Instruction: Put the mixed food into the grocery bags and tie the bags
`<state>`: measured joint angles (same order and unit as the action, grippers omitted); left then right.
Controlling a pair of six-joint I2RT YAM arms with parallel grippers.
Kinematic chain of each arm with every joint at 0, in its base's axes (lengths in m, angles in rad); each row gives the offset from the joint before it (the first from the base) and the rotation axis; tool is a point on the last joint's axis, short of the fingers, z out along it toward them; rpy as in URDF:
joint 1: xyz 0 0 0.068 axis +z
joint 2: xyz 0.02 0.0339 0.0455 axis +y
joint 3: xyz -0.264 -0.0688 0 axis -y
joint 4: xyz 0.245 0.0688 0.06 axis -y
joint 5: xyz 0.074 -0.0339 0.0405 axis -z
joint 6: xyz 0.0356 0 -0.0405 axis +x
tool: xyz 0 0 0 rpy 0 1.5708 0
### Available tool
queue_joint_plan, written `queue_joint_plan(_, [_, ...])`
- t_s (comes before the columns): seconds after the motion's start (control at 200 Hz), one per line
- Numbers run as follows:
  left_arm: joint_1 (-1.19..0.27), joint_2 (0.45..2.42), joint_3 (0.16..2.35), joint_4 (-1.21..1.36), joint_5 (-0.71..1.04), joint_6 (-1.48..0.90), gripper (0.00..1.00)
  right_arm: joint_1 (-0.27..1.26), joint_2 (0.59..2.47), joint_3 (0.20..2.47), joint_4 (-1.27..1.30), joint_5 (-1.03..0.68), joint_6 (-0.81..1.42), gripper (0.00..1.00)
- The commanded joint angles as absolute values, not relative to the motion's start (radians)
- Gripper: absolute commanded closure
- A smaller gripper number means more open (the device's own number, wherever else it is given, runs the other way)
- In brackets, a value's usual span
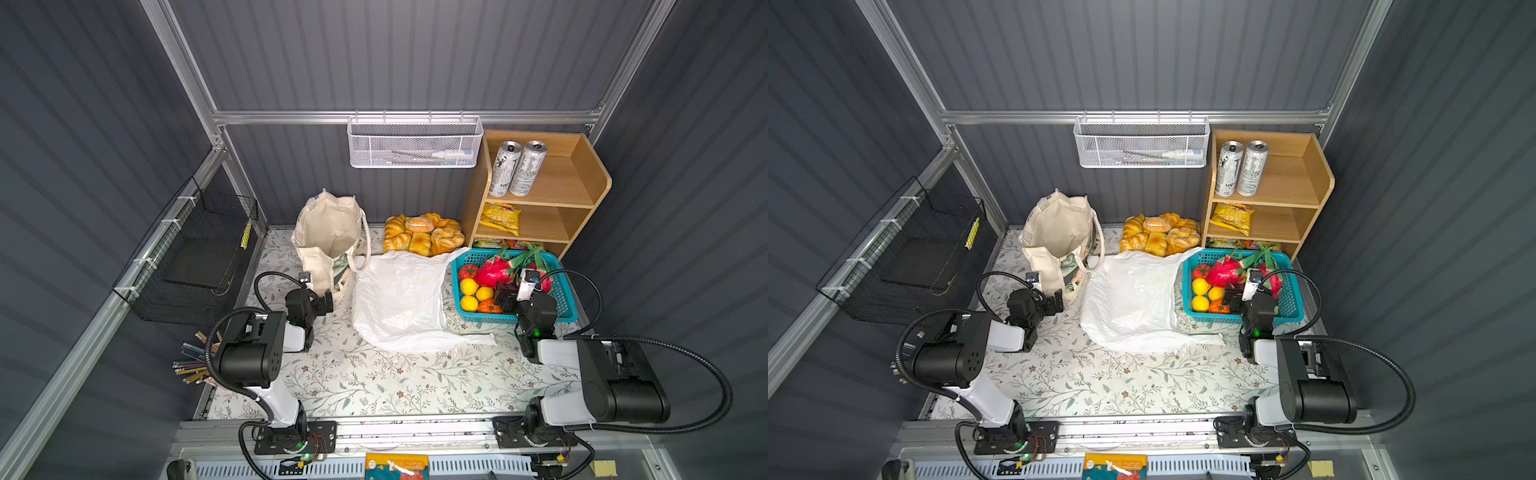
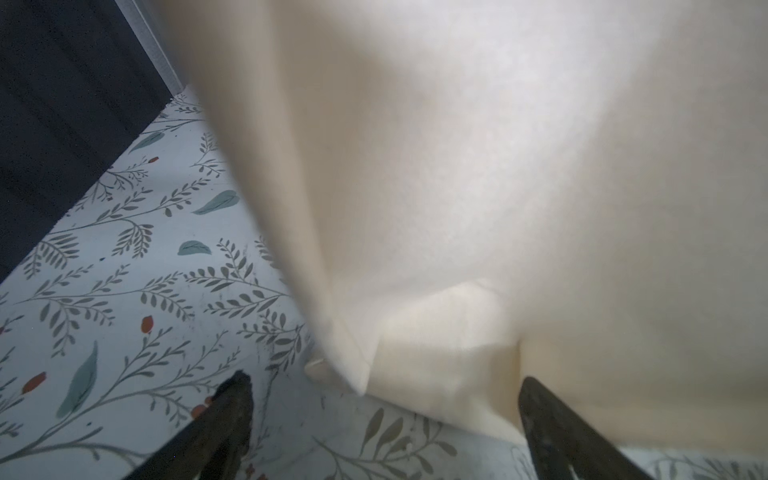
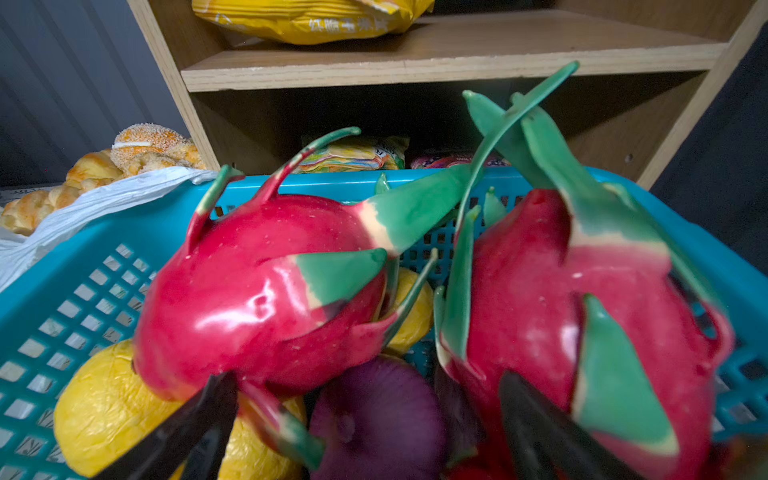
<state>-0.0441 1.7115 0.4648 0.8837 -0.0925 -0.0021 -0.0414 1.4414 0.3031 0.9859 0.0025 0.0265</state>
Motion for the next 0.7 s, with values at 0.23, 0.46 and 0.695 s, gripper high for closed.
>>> queue_joint_plan(0.23, [-0.037,1.724,0.483,0.905,-0.086,0.02,0.0,-0.046,1.458,0.324,0.977,0.026,0.044,0.01])
queue_joint_plan(0.46, [-0.038,1.721,0.478,0.914,-0.077,0.02,0.0,-0.074,1.458,0.332,0.961,-0.023,0.06,0.01])
queue_joint_plan(0.695, [-0.035,1.639,0.413,0.956,-0.142,-0.014,0.02,-0.074,1.45,0.243,1.125,0.072,0.093,0.01])
